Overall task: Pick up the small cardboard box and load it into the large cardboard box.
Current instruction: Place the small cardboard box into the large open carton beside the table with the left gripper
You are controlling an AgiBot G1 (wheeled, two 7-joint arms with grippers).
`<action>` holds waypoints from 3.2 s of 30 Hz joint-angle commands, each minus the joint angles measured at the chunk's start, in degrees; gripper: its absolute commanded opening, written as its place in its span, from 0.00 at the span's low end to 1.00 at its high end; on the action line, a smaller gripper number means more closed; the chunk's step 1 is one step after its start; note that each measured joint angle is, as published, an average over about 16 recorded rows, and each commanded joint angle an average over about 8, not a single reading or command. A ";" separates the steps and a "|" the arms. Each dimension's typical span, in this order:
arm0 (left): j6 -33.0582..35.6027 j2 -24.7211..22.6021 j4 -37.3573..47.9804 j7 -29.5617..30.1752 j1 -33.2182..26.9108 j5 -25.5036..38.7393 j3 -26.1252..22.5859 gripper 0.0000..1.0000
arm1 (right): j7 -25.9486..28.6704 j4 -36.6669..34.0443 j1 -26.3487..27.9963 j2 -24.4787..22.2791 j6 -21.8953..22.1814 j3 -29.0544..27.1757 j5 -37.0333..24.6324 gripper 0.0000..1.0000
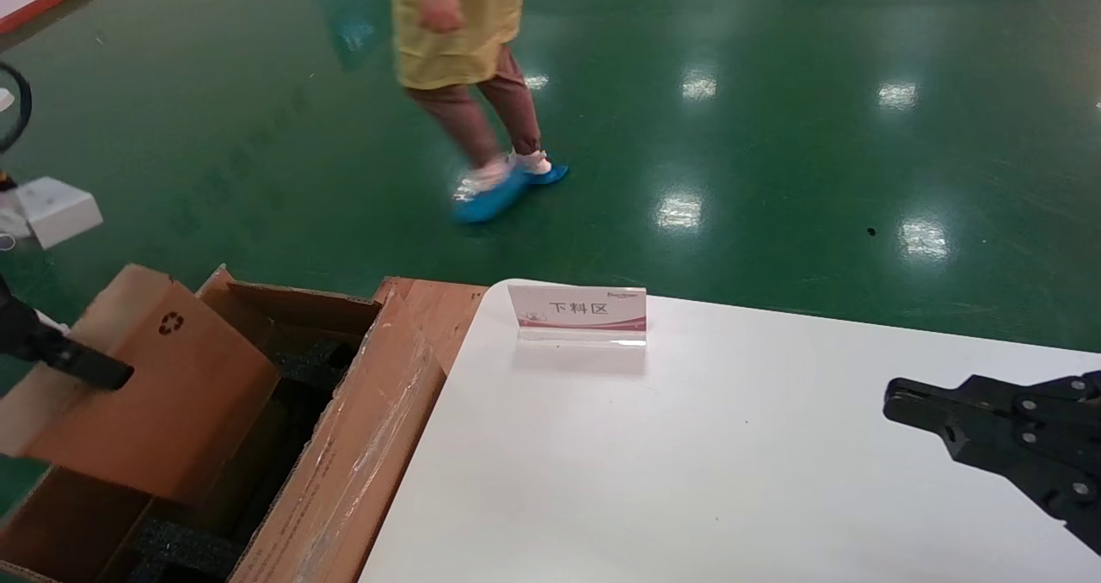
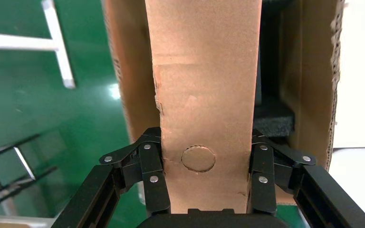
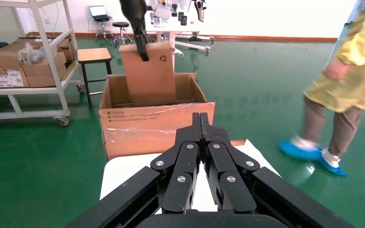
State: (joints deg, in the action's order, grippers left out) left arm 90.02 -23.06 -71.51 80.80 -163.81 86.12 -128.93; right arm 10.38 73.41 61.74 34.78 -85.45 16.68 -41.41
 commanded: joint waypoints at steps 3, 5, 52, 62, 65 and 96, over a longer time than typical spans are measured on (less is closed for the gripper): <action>-0.43 1.78 0.95 -1.03 1.13 0.32 -0.56 0.00 | -0.01 0.00 0.00 -0.01 0.01 0.01 0.01 1.00; -0.88 2.22 1.74 -1.70 1.73 0.40 -0.81 0.00 | -0.01 0.00 0.00 -0.01 0.01 0.02 0.01 1.00; -18.39 -8.17 28.14 -11.50 27.00 -5.80 -2.46 0.00 | -0.09 0.00 0.04 -0.07 0.08 0.18 0.12 1.00; -20.01 -11.26 33.76 -10.68 32.97 -7.77 -2.47 0.00 | -0.11 0.00 0.05 -0.09 0.09 0.21 0.14 1.00; -20.71 -12.16 35.24 -10.60 34.86 -8.54 -2.29 0.00 | -0.11 0.00 0.05 -0.09 0.10 0.22 0.15 1.00; -21.59 -17.05 45.25 -13.26 45.79 -12.87 -1.42 1.00 | -0.15 -0.02 0.05 -0.12 0.14 0.29 0.21 1.00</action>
State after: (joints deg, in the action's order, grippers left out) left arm 68.43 -40.12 -26.24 67.52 -118.01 73.29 -130.35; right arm 10.24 73.40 61.79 34.66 -85.32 16.97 -41.20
